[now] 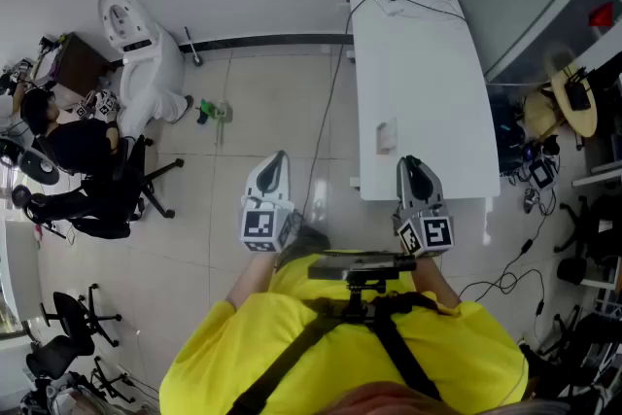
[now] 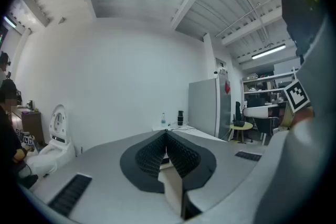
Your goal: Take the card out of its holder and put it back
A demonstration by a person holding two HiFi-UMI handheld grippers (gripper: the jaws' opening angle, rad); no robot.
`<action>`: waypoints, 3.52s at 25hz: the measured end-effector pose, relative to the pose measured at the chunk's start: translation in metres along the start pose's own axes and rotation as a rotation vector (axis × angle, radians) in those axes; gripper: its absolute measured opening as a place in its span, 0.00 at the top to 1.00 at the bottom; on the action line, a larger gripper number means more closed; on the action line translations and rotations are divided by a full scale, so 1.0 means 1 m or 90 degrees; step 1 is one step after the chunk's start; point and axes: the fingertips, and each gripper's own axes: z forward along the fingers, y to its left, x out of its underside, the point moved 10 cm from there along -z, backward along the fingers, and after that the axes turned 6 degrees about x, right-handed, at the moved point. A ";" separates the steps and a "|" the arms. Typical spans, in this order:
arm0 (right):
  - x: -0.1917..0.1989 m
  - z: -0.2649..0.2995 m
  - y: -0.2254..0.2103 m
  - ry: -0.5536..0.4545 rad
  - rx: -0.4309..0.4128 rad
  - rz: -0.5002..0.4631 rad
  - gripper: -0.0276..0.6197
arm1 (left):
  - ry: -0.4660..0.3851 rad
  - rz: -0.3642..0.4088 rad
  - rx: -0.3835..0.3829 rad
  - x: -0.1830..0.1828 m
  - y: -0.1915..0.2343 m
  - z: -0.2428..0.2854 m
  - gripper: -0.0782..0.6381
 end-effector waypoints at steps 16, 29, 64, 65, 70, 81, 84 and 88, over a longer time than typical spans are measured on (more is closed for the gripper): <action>-0.018 0.181 0.115 -0.012 0.049 -0.004 0.88 | 0.001 -0.070 0.018 -0.002 0.207 0.056 0.89; -0.042 0.396 0.087 -0.085 0.046 -0.002 0.88 | -0.003 -0.022 0.064 -0.045 0.331 0.235 0.89; 0.074 0.143 0.119 -0.040 0.999 0.149 0.72 | 0.145 0.197 1.065 -0.030 0.020 0.478 0.89; 0.078 0.138 0.108 -0.030 0.960 0.149 0.72 | 0.151 0.199 1.067 -0.024 0.012 0.476 0.89; 0.129 0.111 0.047 -0.051 0.767 0.180 0.72 | 0.170 0.202 1.075 0.003 -0.033 0.476 0.89; 0.217 0.115 -0.034 0.113 0.496 0.197 0.72 | 0.180 0.199 1.051 0.067 -0.082 0.467 0.89; 0.233 0.119 -0.045 0.133 0.441 0.204 0.76 | 0.195 0.222 1.073 0.076 -0.085 0.472 0.89; 0.251 0.128 -0.054 0.174 0.394 0.197 0.81 | 0.203 0.257 1.093 0.081 -0.090 0.478 0.89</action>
